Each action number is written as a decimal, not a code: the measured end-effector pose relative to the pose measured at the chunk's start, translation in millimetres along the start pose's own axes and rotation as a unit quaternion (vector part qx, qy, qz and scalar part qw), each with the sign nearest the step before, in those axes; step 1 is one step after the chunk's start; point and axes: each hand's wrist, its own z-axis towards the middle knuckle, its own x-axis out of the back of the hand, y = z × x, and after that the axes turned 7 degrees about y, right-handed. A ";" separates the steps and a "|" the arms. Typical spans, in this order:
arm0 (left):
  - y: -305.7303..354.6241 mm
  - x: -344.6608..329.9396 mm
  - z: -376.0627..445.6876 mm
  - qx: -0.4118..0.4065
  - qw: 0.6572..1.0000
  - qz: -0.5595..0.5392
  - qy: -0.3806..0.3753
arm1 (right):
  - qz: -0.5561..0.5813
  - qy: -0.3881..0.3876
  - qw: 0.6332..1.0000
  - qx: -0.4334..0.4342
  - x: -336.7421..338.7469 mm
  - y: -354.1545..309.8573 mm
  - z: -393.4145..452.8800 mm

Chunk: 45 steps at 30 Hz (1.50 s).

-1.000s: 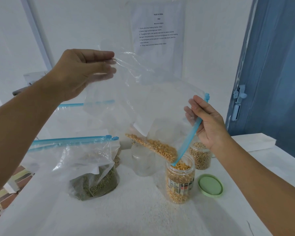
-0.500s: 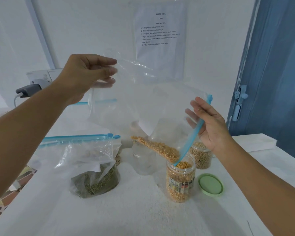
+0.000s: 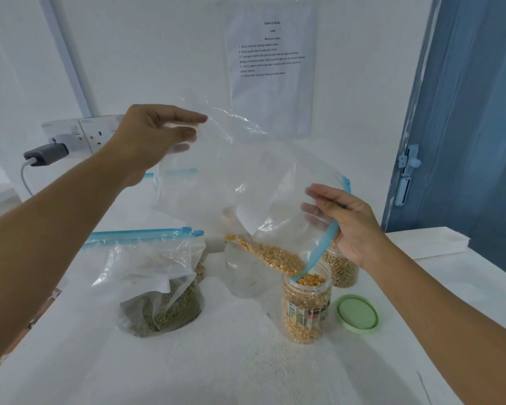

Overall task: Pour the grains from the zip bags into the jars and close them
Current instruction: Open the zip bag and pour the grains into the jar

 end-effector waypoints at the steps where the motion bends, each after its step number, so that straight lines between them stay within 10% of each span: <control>1: -2.5 -0.3 -0.6 -0.001 1.000 0.006 0.004 | 0.000 0.001 1.000 -0.001 -0.4 0.5 0.4; 19: -18.2 -69.9 -119.8 -0.137 0.957 0.237 0.095 | 0.011 -0.023 1.000 -0.007 0.0 2.0 1.0; 23: -34.1 -105.9 -166.4 0.078 0.993 0.074 -0.041 | 0.010 -0.020 1.000 -0.003 0.7 2.6 1.4; 28: -60.5 -122.2 -166.8 0.302 0.949 -0.091 -0.015 | 0.009 -0.026 1.000 -0.003 1.1 2.7 0.8; 45: -87.0 -122.2 -130.3 0.404 0.877 -0.258 0.042 | 0.012 -0.022 1.000 -0.007 6.5 1.7 -0.2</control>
